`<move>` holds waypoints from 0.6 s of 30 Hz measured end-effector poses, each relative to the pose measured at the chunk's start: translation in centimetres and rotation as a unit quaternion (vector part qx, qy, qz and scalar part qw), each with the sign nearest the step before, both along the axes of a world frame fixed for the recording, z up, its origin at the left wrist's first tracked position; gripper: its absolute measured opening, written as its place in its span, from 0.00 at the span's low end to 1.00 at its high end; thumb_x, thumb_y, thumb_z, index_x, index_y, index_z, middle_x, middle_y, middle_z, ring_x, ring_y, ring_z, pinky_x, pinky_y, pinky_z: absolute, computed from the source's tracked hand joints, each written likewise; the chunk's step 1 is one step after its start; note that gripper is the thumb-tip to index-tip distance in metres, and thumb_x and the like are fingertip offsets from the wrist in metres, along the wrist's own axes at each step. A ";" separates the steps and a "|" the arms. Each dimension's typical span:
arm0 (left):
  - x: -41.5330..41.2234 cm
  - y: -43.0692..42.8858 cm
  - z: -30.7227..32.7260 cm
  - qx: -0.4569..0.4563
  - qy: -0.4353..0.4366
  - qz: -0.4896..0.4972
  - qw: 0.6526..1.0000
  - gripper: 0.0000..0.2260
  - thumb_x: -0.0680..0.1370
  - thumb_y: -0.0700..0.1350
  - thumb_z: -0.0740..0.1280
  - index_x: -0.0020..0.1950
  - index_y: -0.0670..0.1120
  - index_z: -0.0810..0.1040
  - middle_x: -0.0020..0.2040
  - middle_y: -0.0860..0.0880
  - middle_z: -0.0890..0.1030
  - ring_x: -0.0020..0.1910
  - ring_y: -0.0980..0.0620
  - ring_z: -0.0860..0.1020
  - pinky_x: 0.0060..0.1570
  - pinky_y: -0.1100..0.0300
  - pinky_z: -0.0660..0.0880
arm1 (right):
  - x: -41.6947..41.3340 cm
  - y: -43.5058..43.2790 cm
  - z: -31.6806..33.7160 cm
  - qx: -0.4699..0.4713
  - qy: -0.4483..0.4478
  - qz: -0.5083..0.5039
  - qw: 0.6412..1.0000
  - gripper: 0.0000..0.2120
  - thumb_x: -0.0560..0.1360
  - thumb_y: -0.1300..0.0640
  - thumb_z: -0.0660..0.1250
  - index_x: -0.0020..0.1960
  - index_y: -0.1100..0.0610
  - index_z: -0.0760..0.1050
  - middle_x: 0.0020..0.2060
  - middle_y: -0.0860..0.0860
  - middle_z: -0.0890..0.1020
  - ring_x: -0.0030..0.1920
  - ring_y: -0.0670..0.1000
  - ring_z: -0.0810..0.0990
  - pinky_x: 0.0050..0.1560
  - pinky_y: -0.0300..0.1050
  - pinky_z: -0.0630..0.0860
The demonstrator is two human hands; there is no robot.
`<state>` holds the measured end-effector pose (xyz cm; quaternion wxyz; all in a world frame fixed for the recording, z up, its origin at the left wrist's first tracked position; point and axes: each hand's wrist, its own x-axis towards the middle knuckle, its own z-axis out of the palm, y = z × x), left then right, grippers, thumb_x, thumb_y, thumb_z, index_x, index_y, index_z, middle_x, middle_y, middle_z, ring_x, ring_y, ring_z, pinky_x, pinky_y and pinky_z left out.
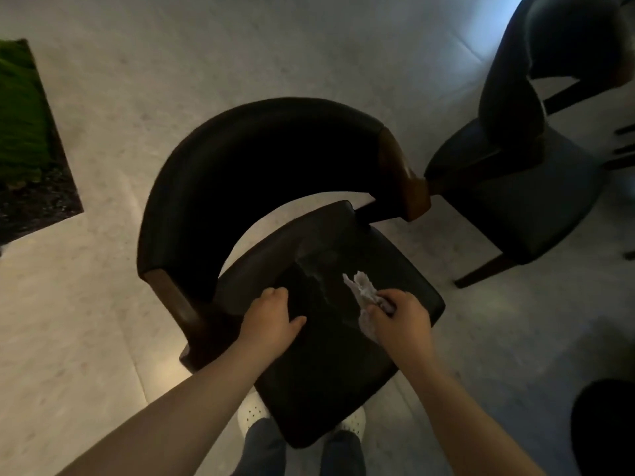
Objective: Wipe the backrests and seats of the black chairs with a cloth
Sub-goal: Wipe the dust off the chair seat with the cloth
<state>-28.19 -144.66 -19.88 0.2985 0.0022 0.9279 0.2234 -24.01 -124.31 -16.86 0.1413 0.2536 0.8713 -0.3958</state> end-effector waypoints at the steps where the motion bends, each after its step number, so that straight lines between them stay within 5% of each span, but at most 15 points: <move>1: -0.4 0.3 -1.2 -0.005 0.002 0.009 1.000 0.23 0.77 0.55 0.69 0.68 0.46 0.69 0.64 0.47 0.71 0.59 0.50 0.74 0.53 0.62 0.71 | -0.6 0.2 -0.9 0.004 0.006 0.003 1.000 0.09 0.77 0.54 0.68 0.56 0.50 0.77 0.48 0.44 0.75 0.43 0.42 0.76 0.37 0.31 0.69; 10: -4.2 1.9 -11.6 -0.006 0.004 0.082 0.997 0.33 0.73 0.54 0.74 0.74 0.47 0.65 0.71 0.46 0.67 0.68 0.46 0.70 0.66 0.52 0.70 | -6.6 2.9 -9.4 0.017 0.025 0.080 0.996 0.12 0.78 0.54 0.65 0.61 0.48 0.71 0.47 0.42 0.77 0.42 0.39 0.76 0.36 0.31 0.69; 18: -7.9 1.9 -19.3 -0.121 -0.016 0.057 0.991 0.55 0.66 0.61 0.77 0.80 0.53 0.42 0.80 0.49 0.39 0.78 0.43 0.39 0.75 0.42 0.49 | -13.2 4.4 -16.2 0.036 0.088 0.110 0.989 0.13 0.78 0.56 0.65 0.63 0.50 0.72 0.48 0.42 0.75 0.44 0.40 0.75 0.44 0.37 0.74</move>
